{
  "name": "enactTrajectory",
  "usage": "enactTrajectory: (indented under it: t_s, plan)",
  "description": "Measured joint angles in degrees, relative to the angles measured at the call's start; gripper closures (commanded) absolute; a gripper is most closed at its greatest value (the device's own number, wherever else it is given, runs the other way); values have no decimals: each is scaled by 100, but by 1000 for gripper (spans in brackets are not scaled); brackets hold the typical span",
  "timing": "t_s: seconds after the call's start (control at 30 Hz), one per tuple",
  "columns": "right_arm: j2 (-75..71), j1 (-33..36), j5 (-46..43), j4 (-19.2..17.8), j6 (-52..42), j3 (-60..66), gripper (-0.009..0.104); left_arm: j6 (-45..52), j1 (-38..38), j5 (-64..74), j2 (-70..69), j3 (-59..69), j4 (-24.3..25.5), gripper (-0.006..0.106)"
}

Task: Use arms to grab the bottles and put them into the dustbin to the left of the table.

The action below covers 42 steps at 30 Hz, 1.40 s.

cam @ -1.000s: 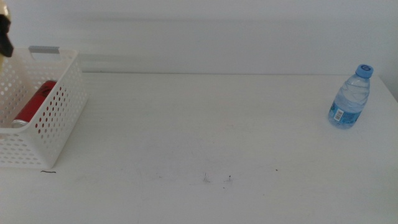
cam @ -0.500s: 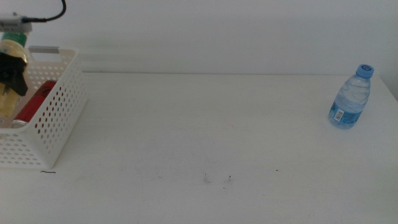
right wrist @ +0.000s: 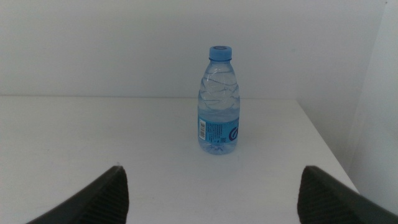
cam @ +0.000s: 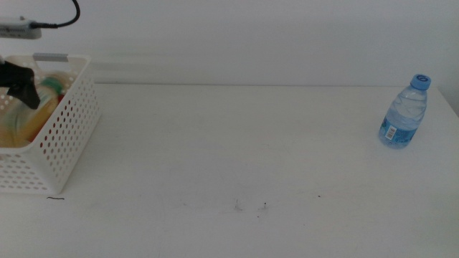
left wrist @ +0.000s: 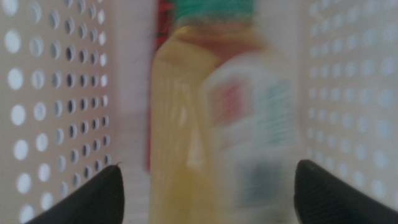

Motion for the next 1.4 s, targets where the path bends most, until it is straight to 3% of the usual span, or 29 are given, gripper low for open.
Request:
enactTrajectory:
  t_s: [0.13,0.37,0.5,0.67,0.77,0.87,1.0,1.07,1.4]
  plan:
    - [0,0,0,0,0,0,3,-203,-26,23,-85,-8,-190,7]
    - [0,0,0,0,0,0,3,-780,-497,-156,-937,297,236,7]
    - [0,0,0,0,0,0,3,-877,-944,-668,-1758,1025,106,7]
    - [0,0,0,0,0,0,3,-425,-1408,-1968,-3218,2346,-533,7]
    - [0,0,0,0,0,0,3,204,-1718,-2703,-4161,3249,-1369,7]
    - [0,0,0,0,0,0,3,615,-1933,-2887,-4895,3993,-2202,7]
    - [0,0,0,0,0,0,3,1052,-2194,-2732,-5700,4684,-2750,7]
    - [0,0,0,0,0,0,3,1057,-2363,-2617,-6111,4978,-2794,7]
    - [0,0,0,0,0,0,3,304,-3205,-2365,-7341,5280,-1923,7]
